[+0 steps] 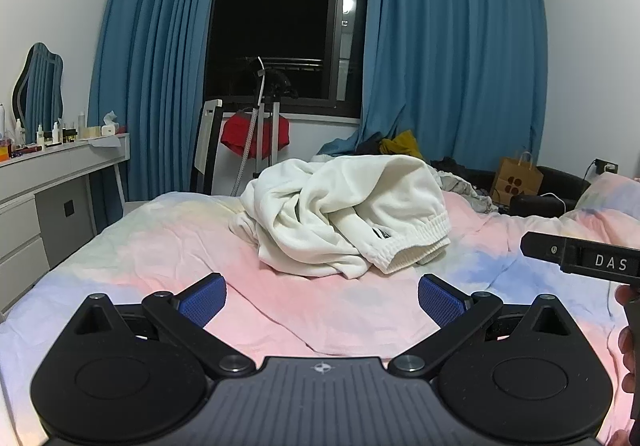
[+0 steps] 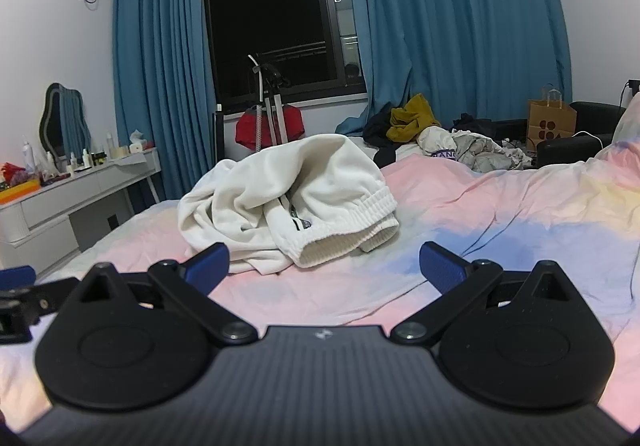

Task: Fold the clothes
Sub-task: 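Move both grippers toward the white sweatpants on the bed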

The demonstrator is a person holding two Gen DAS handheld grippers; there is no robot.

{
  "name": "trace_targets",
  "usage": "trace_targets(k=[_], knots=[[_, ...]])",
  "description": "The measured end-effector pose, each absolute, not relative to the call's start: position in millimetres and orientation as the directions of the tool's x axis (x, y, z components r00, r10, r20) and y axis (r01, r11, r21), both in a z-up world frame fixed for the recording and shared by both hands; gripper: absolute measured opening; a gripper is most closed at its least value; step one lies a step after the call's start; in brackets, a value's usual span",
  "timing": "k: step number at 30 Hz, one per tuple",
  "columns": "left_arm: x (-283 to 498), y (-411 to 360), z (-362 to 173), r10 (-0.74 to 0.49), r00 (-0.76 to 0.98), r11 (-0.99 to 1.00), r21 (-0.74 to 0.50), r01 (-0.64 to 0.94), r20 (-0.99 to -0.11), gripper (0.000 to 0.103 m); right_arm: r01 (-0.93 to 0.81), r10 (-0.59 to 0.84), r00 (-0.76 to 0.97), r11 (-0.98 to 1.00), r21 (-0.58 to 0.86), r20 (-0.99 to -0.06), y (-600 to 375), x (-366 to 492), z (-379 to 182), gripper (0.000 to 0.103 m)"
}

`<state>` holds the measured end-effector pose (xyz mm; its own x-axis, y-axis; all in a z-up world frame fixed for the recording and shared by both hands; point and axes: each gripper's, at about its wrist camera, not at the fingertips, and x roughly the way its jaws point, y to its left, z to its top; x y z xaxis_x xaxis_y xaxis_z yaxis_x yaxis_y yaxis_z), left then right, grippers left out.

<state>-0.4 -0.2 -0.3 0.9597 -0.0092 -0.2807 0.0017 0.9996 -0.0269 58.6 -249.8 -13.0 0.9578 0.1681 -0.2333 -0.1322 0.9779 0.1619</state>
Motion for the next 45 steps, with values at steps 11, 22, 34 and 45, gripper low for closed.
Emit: trace_targets(k=[11, 22, 34, 45], knots=[[5, 1, -3, -0.027, 0.951, 0.999, -0.044, 0.015, -0.308, 0.103, -0.142, 0.172, 0.957, 0.98, 0.138, -0.234, -245, 61, -17, 0.103], [8, 0, -2, -0.032, 0.951, 0.999, -0.041, 0.021, -0.308, 0.103, -0.157, 0.189, 0.958, 0.975, 0.154, -0.216, -246, 63, -22, 0.103], [8, 1, -3, -0.046, 0.95, 0.998, -0.044, 0.034, -0.31, 0.103, -0.171, 0.193, 0.956, 0.978, 0.118, -0.221, -240, 64, -24, 0.103], [7, 3, -3, -0.043, 0.951, 0.998, -0.05, 0.029, -0.305, 0.103, -0.15, 0.17, 0.966, 0.982, 0.111, -0.196, -241, 59, -21, 0.103]])
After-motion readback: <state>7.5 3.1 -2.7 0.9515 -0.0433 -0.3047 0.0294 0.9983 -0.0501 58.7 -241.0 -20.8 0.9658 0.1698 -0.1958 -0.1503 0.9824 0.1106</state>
